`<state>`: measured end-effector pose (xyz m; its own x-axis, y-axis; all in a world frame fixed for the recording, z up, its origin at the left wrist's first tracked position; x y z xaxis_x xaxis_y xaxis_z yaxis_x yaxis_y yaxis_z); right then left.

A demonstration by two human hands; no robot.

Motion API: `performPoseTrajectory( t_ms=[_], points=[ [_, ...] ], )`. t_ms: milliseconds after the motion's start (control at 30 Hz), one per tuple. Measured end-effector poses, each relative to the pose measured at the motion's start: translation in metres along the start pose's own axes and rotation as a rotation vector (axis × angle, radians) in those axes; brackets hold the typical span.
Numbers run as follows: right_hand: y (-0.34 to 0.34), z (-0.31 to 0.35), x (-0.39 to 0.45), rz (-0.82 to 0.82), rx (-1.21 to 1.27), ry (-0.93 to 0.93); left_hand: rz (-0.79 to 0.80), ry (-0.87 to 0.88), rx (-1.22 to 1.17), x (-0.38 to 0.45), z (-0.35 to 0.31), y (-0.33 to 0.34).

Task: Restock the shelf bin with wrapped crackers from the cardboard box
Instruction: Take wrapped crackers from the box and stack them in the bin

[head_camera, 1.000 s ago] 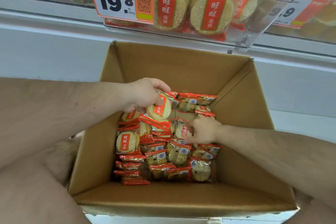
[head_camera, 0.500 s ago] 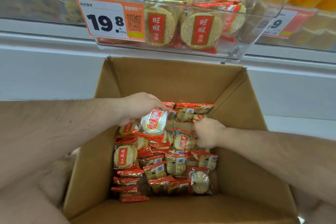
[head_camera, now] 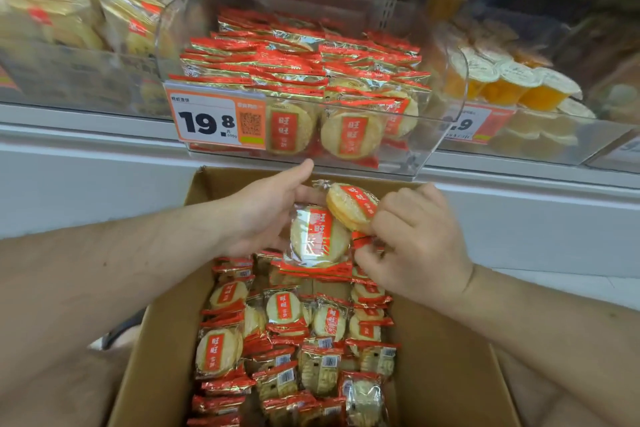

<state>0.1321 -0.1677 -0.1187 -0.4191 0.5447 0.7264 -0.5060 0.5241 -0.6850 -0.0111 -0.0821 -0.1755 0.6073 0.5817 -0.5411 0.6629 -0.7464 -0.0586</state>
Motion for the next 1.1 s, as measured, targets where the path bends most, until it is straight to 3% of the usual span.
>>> performPoseTrajectory(
  t_ms=[133,233,333,467,667,767,900,1100],
  points=[
    [0.006,0.014,0.012,0.011,0.077,-0.069,-0.043,0.173,-0.001,-0.014,-0.027,0.007],
    [0.013,0.020,0.016,0.112,0.169,-0.107,-0.210,0.264,0.055,-0.017,-0.039,0.007],
    [0.003,0.012,0.025,0.154,0.256,-0.046,-0.358,0.306,0.281,-0.017,-0.044,-0.003],
    [-0.023,-0.017,0.041,0.118,0.215,0.249,-0.247,0.411,0.625,-0.026,-0.053,-0.002],
    [-0.020,-0.038,0.035,0.446,0.445,0.688,-0.113,0.464,0.895,-0.037,-0.066,0.019],
    [-0.017,-0.040,0.028,0.542,0.516,0.753,-0.090,0.500,0.952,-0.041,-0.070,0.026],
    [-0.015,-0.036,0.022,0.513,0.639,0.794,-0.107,0.505,1.088,-0.046,-0.074,0.033],
    [-0.021,-0.035,0.030,0.500,0.589,0.798,-0.214,0.565,1.020,-0.043,-0.076,0.033]
  ],
)
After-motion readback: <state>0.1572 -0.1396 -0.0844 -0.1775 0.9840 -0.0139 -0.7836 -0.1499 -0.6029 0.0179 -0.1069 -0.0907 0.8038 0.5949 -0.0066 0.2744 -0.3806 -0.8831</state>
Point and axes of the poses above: each hand's wrist, its own x-axis towards the middle knuckle, its own y-axis out of the palm, z = x × y, the point moved 5 cm from there along x, towards the middle knuckle, and after that the axes turned 15 degrees about x, right-handed, at the moved point
